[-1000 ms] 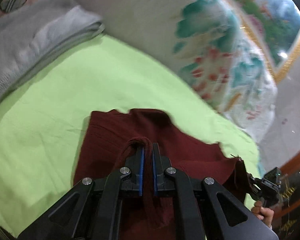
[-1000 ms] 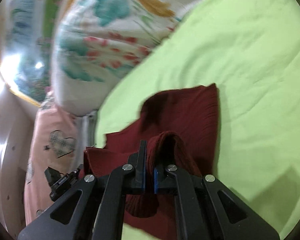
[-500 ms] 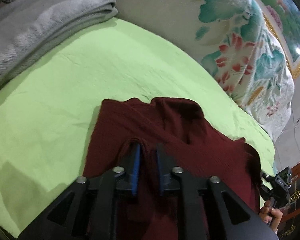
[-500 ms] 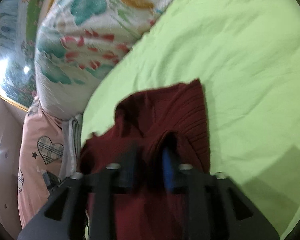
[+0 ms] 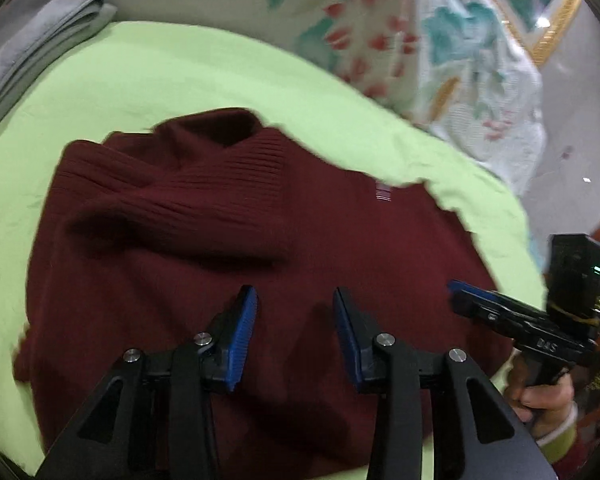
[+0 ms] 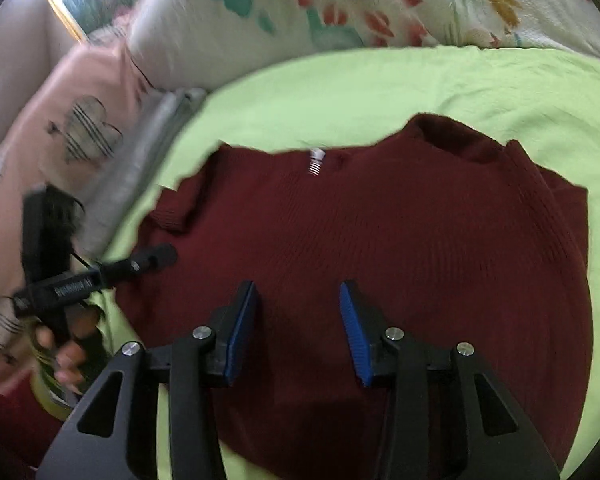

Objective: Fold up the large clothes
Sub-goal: 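Open both tools and lift them off the folded sweater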

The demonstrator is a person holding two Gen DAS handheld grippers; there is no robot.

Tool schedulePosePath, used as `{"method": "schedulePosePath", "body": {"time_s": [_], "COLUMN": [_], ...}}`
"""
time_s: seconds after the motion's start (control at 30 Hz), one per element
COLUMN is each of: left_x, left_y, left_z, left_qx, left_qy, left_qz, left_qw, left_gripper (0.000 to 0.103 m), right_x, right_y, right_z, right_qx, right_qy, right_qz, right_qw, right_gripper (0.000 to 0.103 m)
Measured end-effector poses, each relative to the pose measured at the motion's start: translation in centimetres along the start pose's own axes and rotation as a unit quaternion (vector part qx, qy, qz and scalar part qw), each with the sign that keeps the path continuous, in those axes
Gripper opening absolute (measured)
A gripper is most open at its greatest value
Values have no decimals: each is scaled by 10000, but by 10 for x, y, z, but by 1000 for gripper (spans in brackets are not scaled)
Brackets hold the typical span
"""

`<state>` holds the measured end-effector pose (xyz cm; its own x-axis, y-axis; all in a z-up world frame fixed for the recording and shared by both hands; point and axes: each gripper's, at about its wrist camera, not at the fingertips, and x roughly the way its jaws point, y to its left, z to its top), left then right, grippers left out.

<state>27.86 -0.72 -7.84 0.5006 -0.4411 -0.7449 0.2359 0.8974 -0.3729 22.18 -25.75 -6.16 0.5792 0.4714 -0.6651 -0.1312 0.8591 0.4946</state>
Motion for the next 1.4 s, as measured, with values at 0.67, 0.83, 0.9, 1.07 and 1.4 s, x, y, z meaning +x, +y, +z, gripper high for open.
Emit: {"method": "schedulePosePath", "body": {"time_s": [0.67, 0.83, 0.9, 1.07, 1.4], "left_x": [-39, -80, -94, -106, -82], "left_y": [99, 98, 88, 72, 70], "left_z": [15, -40, -68, -116, -134], "left_qx": [-1339, -1869, -1838, -1924, -2258], "left_qy": [-723, -897, -861, -640, -521], "left_qz": [409, 25, -52, -275, -421], "left_qw": [9875, 9783, 9792, 9788, 9719], "left_gripper": [26, 39, 44, 49, 59], "right_x": [-62, -78, -78, -73, -55], "right_y": [-84, -49, -34, -3, 33], "right_z": [-11, -44, -60, -86, -90], "right_qx": [2022, 1813, 1758, 1603, 1324], "right_qy": [-1172, -1280, -1253, -1124, -902], "right_qz": [-518, -155, 11, 122, 217], "right_qw": [9709, 9749, 9764, 9806, 9868], "right_gripper": [9, 9, 9, 10, 10]}}
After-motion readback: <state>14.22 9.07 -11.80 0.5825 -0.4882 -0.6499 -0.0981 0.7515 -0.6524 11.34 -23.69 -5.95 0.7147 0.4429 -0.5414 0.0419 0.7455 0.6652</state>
